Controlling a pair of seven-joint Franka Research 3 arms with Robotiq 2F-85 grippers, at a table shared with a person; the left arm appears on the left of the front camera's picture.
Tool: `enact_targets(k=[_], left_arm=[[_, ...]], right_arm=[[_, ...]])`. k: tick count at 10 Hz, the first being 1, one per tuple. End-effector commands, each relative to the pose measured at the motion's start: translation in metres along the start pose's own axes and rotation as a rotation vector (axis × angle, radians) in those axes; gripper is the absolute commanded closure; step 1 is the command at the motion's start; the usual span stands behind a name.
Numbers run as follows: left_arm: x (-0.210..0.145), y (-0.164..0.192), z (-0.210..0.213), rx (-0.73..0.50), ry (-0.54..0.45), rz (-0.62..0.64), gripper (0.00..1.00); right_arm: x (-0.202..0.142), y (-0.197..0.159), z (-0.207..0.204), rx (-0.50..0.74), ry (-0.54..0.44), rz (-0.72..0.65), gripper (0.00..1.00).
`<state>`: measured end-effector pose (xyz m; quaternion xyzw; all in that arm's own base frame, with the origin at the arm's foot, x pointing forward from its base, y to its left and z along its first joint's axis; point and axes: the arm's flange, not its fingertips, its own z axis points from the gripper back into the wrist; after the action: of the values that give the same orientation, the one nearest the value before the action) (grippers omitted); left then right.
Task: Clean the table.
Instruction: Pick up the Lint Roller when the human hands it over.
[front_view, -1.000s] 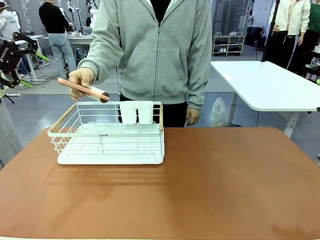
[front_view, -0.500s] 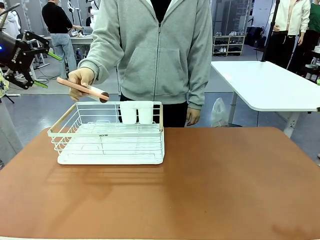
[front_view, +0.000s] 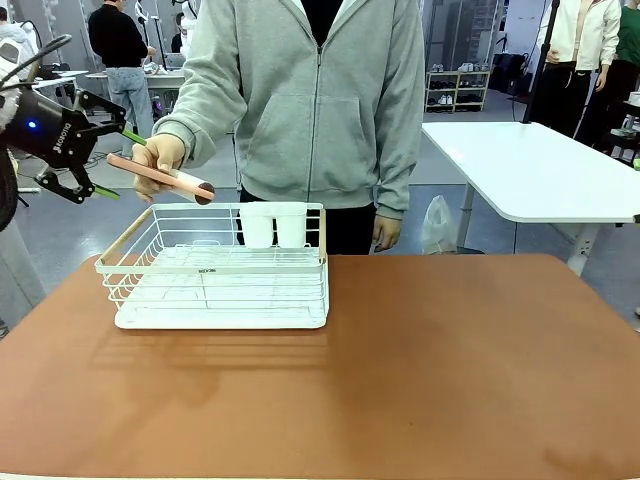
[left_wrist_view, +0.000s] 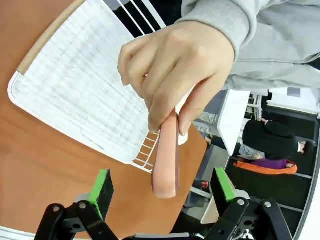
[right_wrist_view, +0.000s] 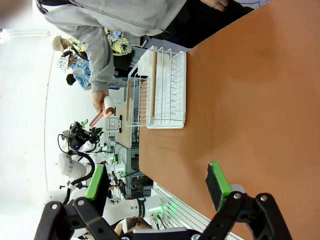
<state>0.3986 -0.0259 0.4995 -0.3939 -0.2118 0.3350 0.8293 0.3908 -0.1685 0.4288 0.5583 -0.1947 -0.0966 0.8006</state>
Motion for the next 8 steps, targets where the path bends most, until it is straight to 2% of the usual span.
enact_targets(k=[1, 3, 8], left_arm=[[-0.002, 0.005, -0.017, -0.027, -0.048, 0.032, 0.00], [0.000, 0.009, -0.024, -0.023, -0.055, 0.038, 0.00], [0.008, 0.012, -0.037, -0.077, -0.081, 0.032, 0.47]], right_arm=[[0.000, 0.002, 0.001, 0.008, -0.001, 0.005, 0.00], [0.000, 0.002, 0.001, 0.008, -0.001, 0.005, 0.00], [0.000, 0.002, 0.001, 0.008, -0.001, 0.005, 0.00]])
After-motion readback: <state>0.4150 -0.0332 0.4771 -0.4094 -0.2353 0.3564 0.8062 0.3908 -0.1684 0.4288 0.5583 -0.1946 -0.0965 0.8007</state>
